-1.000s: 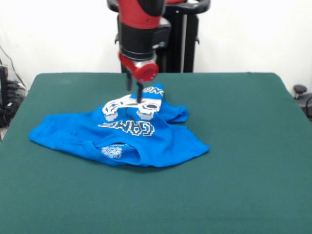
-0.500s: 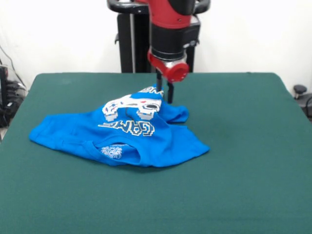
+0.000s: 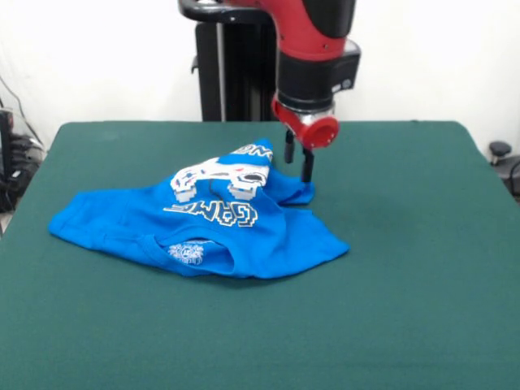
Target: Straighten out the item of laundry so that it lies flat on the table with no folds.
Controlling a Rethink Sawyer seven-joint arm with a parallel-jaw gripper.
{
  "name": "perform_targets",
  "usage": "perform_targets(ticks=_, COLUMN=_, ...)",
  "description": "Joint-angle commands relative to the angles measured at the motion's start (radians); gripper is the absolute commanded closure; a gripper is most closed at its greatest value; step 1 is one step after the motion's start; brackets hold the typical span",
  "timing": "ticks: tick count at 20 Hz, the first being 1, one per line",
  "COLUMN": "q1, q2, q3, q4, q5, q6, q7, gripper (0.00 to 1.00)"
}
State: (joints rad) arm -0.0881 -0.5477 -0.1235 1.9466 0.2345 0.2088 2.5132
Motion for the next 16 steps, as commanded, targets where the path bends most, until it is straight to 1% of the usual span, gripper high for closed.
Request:
perform_targets(ticks=1, q1=0.045, q2=0.189, q3=0.109, q4=0.013, q5=0.079, q6=-0.205, q7=0.258, gripper=0.00)
perform_targets(ticks=4, q1=0.035, q2=0.245, q3=0.121, q4=-0.003, q5=0.071, q6=-0.304, q7=0.249, gripper=0.00)
perform_targets(ticks=6, q1=0.059, q2=0.263, q3=0.091, q4=-0.015, q5=0.083, q6=-0.332, q7=0.248, gripper=0.00)
perform_targets(ticks=7, q1=0.080, q2=0.267, q3=0.069, q4=-0.019, q5=0.097, q6=-0.334, q7=0.246, gripper=0.00)
perform_targets(ticks=9, q1=0.095, q2=0.266, q3=0.049, q4=-0.019, q5=0.114, q6=-0.328, q7=0.232, gripper=0.00)
perform_targets(ticks=11, q1=0.089, q2=0.258, q3=0.055, q4=-0.014, q5=0.116, q6=-0.326, q7=0.222, gripper=0.00)
perform_targets(ticks=12, q1=0.075, q2=0.253, q3=0.071, q4=-0.008, q5=0.107, q6=-0.329, q7=0.219, gripper=0.00)
perform_targets(ticks=13, q1=0.039, q2=0.251, q3=0.109, q4=0.001, q5=0.088, q6=-0.338, q7=0.217, gripper=0.00)
perform_targets(ticks=16, q1=-0.121, q2=0.265, q3=0.274, q4=0.041, q5=0.004, q6=-0.374, q7=0.210, gripper=0.00)
